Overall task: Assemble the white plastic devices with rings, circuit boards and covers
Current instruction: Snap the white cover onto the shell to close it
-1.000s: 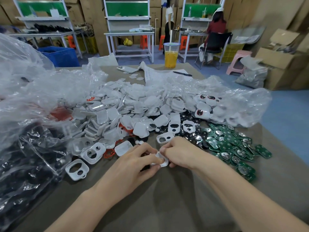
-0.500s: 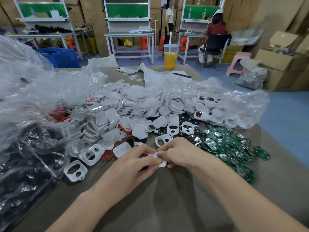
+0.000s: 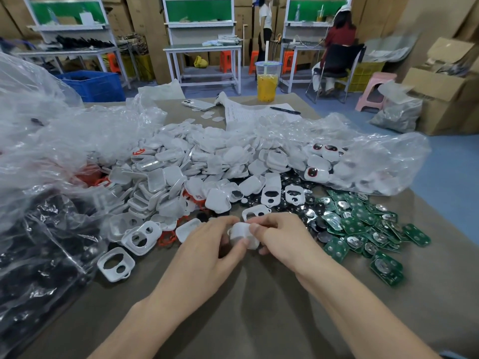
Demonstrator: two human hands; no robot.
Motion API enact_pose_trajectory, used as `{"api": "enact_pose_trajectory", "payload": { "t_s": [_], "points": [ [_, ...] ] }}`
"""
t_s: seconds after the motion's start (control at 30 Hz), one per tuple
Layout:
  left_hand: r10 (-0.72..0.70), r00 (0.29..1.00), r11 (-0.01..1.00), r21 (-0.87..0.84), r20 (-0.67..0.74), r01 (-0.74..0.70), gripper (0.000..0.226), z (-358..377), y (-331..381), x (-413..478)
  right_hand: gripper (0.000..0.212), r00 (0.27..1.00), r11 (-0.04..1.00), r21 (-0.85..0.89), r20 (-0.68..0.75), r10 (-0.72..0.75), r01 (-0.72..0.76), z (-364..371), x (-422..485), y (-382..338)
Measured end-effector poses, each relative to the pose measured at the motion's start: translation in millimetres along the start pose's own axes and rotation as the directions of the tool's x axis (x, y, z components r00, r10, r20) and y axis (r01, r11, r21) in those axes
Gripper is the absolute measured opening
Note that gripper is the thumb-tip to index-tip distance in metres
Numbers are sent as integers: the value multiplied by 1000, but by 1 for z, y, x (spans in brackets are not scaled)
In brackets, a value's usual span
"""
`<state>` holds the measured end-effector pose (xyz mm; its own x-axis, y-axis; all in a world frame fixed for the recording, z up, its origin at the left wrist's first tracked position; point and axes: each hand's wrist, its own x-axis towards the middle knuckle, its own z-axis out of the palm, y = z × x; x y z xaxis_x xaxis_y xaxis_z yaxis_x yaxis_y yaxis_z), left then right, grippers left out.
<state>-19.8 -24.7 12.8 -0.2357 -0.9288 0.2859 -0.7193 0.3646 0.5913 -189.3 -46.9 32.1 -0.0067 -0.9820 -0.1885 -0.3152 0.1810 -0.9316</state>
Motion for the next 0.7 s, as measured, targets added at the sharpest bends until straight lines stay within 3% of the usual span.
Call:
{"api": "enact_pose_trajectory", "payload": {
  "t_s": [0.1, 0.23, 0.33, 0.4, 0.57, 0.7],
  "points": [
    [-105, 994, 959, -264, -5, 100, 25, -2, 5, 16, 17, 999, 975, 223, -48, -7, 17, 5, 6, 2],
    [-286, 958, 783, -576, 4, 236, 32, -2, 11, 37, 14, 997, 856, 517, -66, 30, 8, 15, 17, 1],
    [-348, 937, 658, -711, 4, 248, 28, 8, 12, 36, 13, 985, 857, 507, -175, -4, 94, 24, 21, 8],
    [-329, 944, 644, -736, -18, 210, 21, 13, 11, 34, 12, 974, 853, 502, -222, -36, 146, 26, 21, 11],
    [-283, 956, 640, -757, -73, 132, 24, 17, 8, 35, 8, 976, 828, 529, -195, -94, 185, 26, 18, 14],
    [-263, 965, 562, -815, -18, 138, 34, 12, 6, 34, 8, 976, 835, 513, -181, -123, 200, 27, 15, 14]
  ]
}}
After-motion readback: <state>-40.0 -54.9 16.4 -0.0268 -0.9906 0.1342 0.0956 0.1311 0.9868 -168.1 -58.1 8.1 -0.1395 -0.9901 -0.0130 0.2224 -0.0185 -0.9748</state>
